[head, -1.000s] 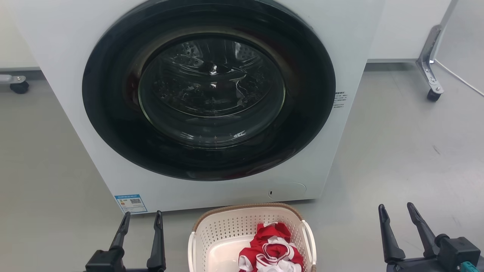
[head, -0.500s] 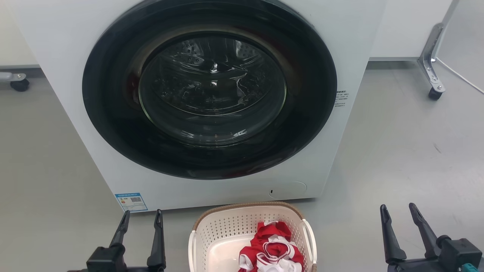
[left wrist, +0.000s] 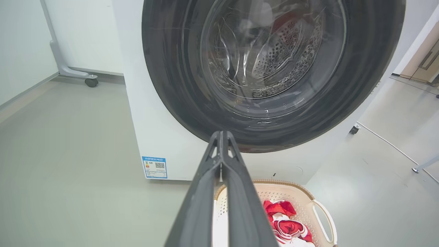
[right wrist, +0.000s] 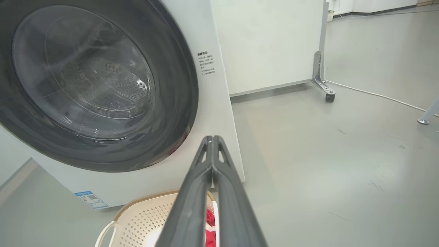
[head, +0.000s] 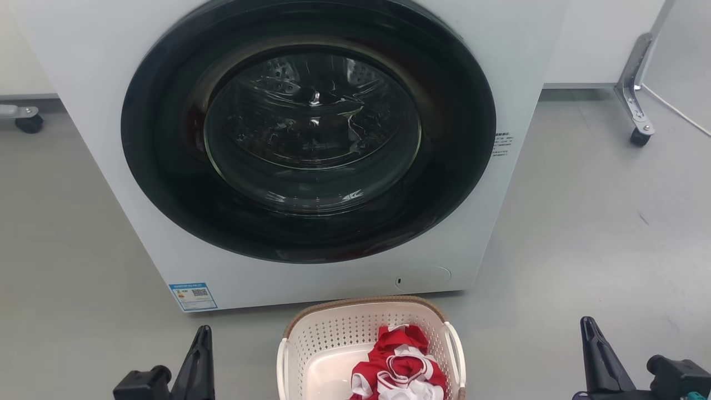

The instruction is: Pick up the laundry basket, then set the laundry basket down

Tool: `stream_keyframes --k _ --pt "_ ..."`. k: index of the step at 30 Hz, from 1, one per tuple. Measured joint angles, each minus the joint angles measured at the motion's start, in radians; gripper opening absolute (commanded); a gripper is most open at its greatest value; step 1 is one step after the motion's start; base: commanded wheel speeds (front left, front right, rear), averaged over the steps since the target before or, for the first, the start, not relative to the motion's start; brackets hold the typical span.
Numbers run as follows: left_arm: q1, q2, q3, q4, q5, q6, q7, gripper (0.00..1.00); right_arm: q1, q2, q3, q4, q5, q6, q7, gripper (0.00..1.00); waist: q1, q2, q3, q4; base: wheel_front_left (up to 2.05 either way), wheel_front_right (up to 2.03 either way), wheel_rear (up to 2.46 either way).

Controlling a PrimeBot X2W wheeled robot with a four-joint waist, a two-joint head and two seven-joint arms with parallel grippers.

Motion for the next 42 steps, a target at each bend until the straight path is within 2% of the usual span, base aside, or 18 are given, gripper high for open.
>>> stream_keyframes --k 15,42 --pt "-0.021 -0.013 0.051 0.034 -0.259 -0.043 0.051 0.00 -0.021 0.041 -0.078 0.031 0.219 0.044 0.070 0.00 0.0000 0.0000 0.002 0.002 0.00 0.00 0.00" --pt "-0.064 -0.031 0.135 0.089 -0.630 -0.113 0.123 0.00 -0.063 0.106 -0.198 0.078 0.552 0.109 0.173 0.00 0.0000 0.0000 0.004 0.005 0.00 0.00 0.00"
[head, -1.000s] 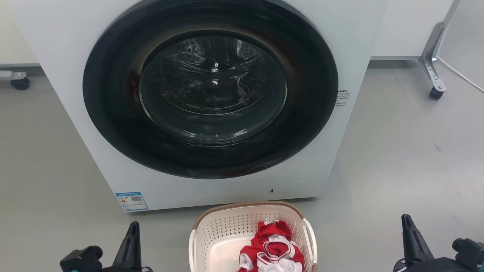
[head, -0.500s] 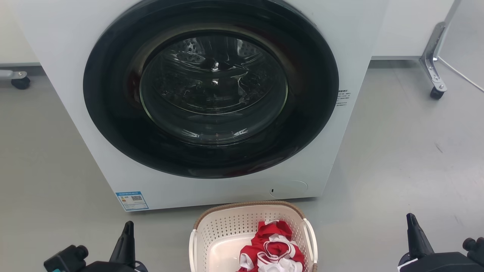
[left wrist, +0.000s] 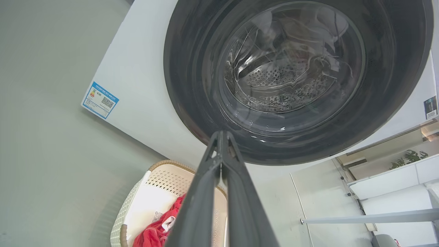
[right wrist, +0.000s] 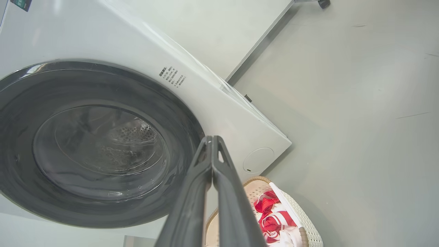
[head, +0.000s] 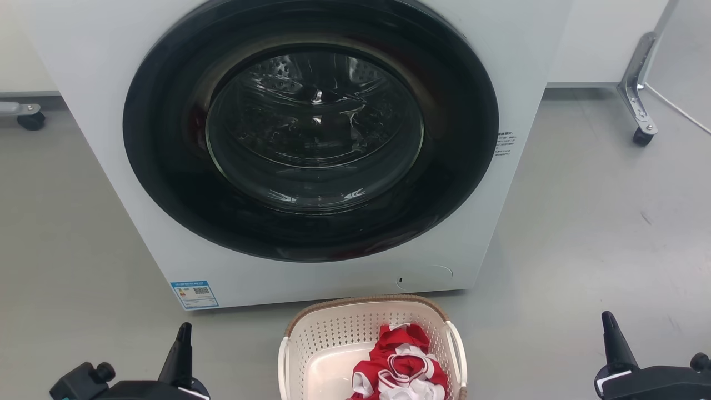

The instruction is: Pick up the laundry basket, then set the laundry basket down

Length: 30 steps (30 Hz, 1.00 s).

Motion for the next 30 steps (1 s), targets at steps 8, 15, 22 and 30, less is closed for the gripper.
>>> stream_keyframes --k 8,15,22,30 --pt "-0.016 -0.007 0.024 0.017 -0.104 -0.019 0.018 0.00 -0.019 0.019 -0.034 0.014 0.098 0.023 0.029 0.00 0.0000 0.0000 0.001 0.001 0.00 0.00 0.00" --pt "-0.021 -0.011 0.043 0.030 -0.202 -0.036 0.036 0.00 -0.024 0.036 -0.065 0.027 0.181 0.041 0.055 0.00 0.0000 0.0000 0.001 0.002 0.00 0.00 0.00" --pt "-0.041 -0.015 0.065 0.044 -0.295 -0.054 0.053 0.00 -0.039 0.051 -0.096 0.041 0.270 0.058 0.081 0.00 0.0000 0.0000 0.002 0.002 0.00 0.00 0.00" --pt "-0.051 -0.021 0.090 0.062 -0.401 -0.072 0.071 0.00 -0.048 0.070 -0.131 0.054 0.363 0.076 0.109 0.00 0.0000 0.0000 0.003 0.003 0.00 0.00 0.00"
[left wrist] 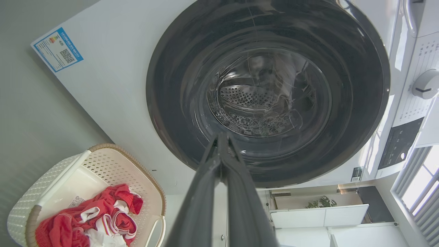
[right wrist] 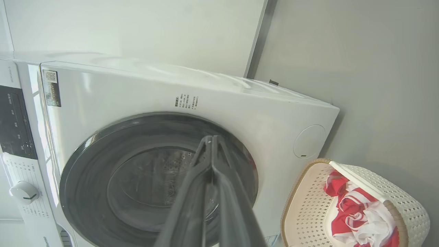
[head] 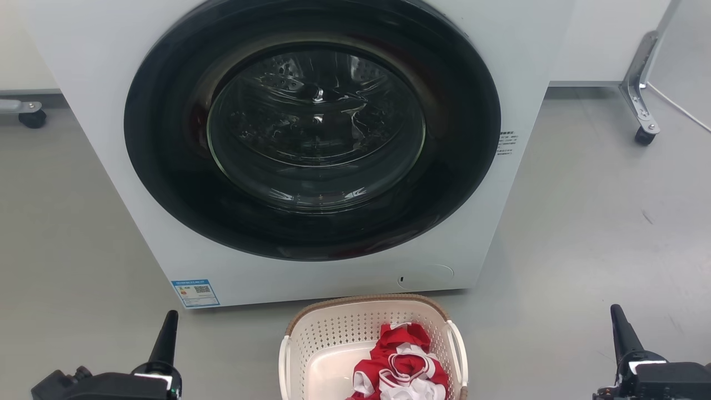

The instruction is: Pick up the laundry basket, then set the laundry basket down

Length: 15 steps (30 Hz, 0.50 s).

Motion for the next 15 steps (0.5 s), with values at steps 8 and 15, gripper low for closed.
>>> stream_keyframes --k 8,15 --pt "-0.011 -0.004 0.019 0.015 -0.099 -0.019 0.018 0.00 -0.011 0.016 -0.031 0.012 0.087 0.018 0.025 0.00 0.0000 0.0000 0.001 0.001 0.00 0.00 0.00" --pt "-0.030 -0.010 0.041 0.027 -0.189 -0.040 0.035 0.00 -0.022 0.033 -0.061 0.025 0.172 0.038 0.050 0.00 0.0000 0.0000 0.001 0.001 0.00 0.00 0.00"
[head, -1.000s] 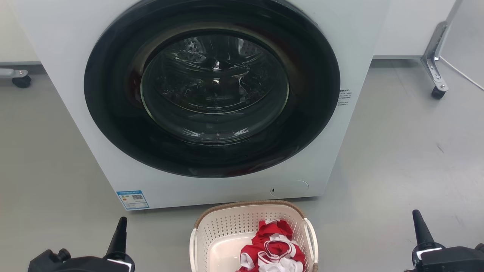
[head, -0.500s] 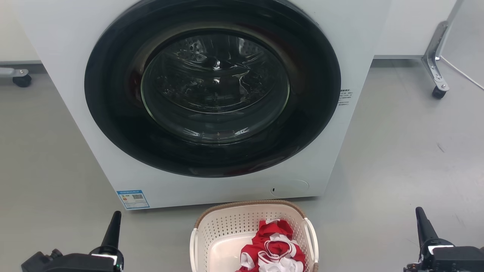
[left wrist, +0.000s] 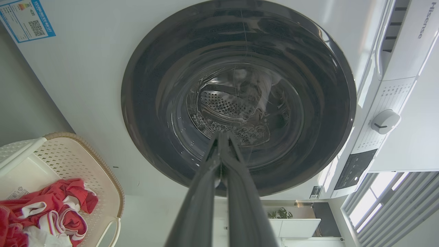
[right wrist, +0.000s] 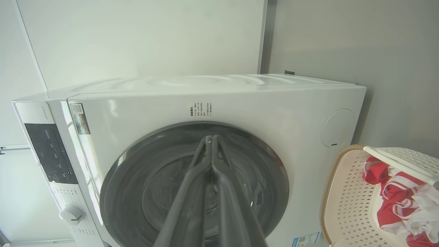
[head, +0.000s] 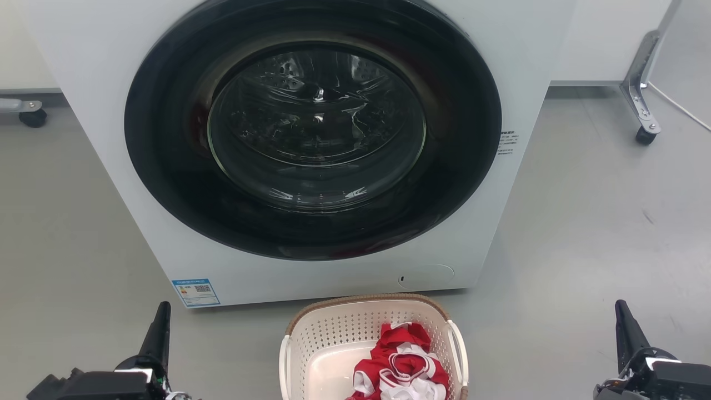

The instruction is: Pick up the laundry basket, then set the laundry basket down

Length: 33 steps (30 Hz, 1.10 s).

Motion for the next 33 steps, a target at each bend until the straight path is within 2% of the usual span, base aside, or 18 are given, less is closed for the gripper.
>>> stream_keyframes --k 33 --pt "-0.001 -0.002 0.002 0.004 -0.018 -0.002 0.000 0.00 -0.007 0.002 -0.003 0.002 0.005 0.002 0.001 0.00 -0.0001 0.0000 0.000 0.000 0.00 0.00 0.00"
